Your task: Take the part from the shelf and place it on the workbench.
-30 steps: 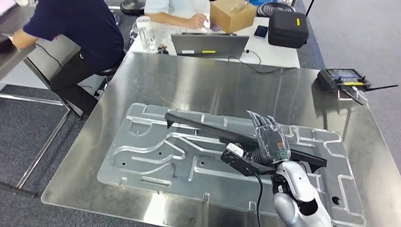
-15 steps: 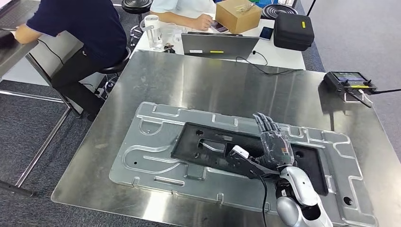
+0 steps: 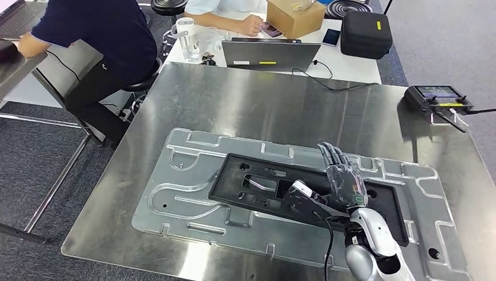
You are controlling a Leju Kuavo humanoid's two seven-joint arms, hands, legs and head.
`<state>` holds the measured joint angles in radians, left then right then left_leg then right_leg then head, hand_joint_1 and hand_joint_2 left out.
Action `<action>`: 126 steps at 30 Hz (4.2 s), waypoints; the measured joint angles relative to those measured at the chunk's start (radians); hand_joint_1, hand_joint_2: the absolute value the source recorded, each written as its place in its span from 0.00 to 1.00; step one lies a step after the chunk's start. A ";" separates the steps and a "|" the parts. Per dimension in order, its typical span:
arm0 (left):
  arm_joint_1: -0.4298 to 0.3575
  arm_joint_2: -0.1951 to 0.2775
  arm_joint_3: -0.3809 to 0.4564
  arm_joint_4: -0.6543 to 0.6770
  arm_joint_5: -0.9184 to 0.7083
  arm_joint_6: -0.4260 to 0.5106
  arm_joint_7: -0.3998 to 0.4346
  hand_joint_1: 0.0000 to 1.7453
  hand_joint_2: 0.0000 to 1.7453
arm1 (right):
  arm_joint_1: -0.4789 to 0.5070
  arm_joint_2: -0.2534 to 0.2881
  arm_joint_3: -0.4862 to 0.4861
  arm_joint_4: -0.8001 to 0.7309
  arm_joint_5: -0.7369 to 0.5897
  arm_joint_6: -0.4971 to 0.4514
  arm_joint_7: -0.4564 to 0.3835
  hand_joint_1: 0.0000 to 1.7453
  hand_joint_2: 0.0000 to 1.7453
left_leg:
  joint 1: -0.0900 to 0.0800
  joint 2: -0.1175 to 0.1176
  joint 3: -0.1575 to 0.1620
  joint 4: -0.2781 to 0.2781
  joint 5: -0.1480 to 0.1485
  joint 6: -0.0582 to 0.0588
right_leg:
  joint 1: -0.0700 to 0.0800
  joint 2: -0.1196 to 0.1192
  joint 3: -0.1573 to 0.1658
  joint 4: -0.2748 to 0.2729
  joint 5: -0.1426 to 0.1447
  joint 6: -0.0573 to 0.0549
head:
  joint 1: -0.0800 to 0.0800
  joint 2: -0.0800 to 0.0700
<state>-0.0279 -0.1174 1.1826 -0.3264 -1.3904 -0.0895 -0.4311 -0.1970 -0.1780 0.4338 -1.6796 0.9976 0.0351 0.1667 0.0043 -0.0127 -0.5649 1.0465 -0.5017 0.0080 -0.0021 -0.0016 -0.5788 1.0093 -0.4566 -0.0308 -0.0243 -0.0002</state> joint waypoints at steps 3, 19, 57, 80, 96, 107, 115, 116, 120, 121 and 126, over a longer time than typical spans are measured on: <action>0.000 0.000 0.000 0.000 -0.001 0.001 -0.001 0.00 0.00 | 0.001 0.000 0.000 0.000 0.000 0.000 0.000 0.00 0.00 | 0.005 0.004 -0.076 0.159 -0.079 -0.014 | -0.003 -0.007 0.010 -0.012 0.002 -0.006 | -0.001 0.000; -0.003 0.002 0.009 0.000 0.020 -0.024 -0.008 0.00 0.00 | 0.016 0.000 -0.003 -0.001 -0.008 -0.002 -0.008 0.00 0.00 | 0.015 0.010 -0.048 -0.026 0.079 0.028 | -0.013 -0.001 -0.074 0.244 -0.178 0.052 | 0.001 0.000; -0.004 -0.022 0.035 -0.003 0.031 -0.019 -0.005 0.00 0.00 | 0.312 0.055 0.007 -0.205 -0.009 -0.280 -0.099 0.00 0.00 | 0.016 0.019 -0.073 -0.024 0.110 -0.004 | -0.023 0.003 0.119 0.006 -0.100 0.067 | -0.001 0.000; 0.017 -0.104 0.142 -0.162 0.045 -0.088 -0.001 0.00 0.00 | 0.760 0.076 -0.098 -0.187 -0.542 -0.613 -0.139 0.00 0.00 | 0.006 0.025 0.069 -0.084 0.024 0.042 | -0.010 0.001 -0.097 0.208 -0.140 0.057 | -0.001 0.000; 0.012 -0.144 0.198 -0.247 0.008 -0.152 -0.032 0.00 0.00 | 0.861 0.476 -0.691 0.026 -0.694 -0.215 -0.124 0.00 0.00 | 0.016 0.006 -0.129 0.221 -0.075 -0.031 | -0.009 -0.035 0.124 -0.039 -0.085 0.000 | -0.003 0.000; 0.019 -0.195 0.200 -0.368 -0.019 -0.200 -0.033 0.00 0.00 | 0.838 0.519 -0.738 0.200 -0.727 -0.177 0.126 0.00 0.00 | 0.004 0.048 0.054 -0.063 0.015 0.027 | 0.000 -0.070 0.099 0.009 -0.110 0.038 | -0.002 0.000; 0.016 -0.211 0.200 -0.391 -0.025 -0.214 -0.033 0.00 0.00 | 0.833 0.520 -0.739 0.248 -0.710 -0.128 0.219 0.00 0.00 | 0.006 0.001 0.034 -0.063 0.033 0.043 | -0.010 -0.002 -0.017 0.264 -0.233 0.050 | -0.002 0.000; 0.016 -0.212 0.200 -0.392 -0.028 -0.215 -0.033 0.00 0.00 | 0.831 0.520 -0.740 0.259 -0.708 -0.110 0.240 0.00 0.00 | 0.006 -0.013 0.032 -0.058 0.033 0.041 | -0.012 0.004 0.008 0.213 -0.195 0.050 | -0.002 0.000; 0.008 -0.217 0.197 -0.393 -0.038 -0.213 -0.035 0.00 0.00 | 0.817 0.521 -0.744 0.313 -0.713 -0.006 0.303 0.00 0.00 | 0.003 -0.079 0.006 -0.028 0.036 0.012 | -0.018 0.077 0.098 0.001 -0.093 0.041 | -0.002 0.000; 0.009 -0.217 0.197 -0.393 -0.038 -0.212 -0.035 0.00 0.00 | 0.814 0.522 -0.746 0.318 -0.714 0.005 0.303 0.00 0.00 | 0.005 -0.090 0.001 -0.030 0.041 0.004 | -0.019 0.065 0.096 0.001 -0.090 0.035 | -0.003 0.000; 0.007 -0.215 0.197 -0.393 -0.040 -0.207 -0.037 0.00 0.00 | 0.806 0.526 -0.764 0.339 -0.698 0.063 0.283 0.00 0.00 | 0.008 -0.011 -0.082 0.154 -0.074 -0.016 | -0.020 -0.006 0.088 -0.011 -0.075 0.006 | -0.006 0.000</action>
<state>-0.0211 -0.3323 1.3796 -0.7198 -1.4306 -0.2968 -0.4680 0.6094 0.3484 -0.3297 -1.3410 0.2997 0.0979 0.4501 0.0127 -0.0239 -0.6474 1.2010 -0.5754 -0.0081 -0.0219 -0.0075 -0.4903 0.9988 -0.5313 -0.0249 -0.0305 -0.0001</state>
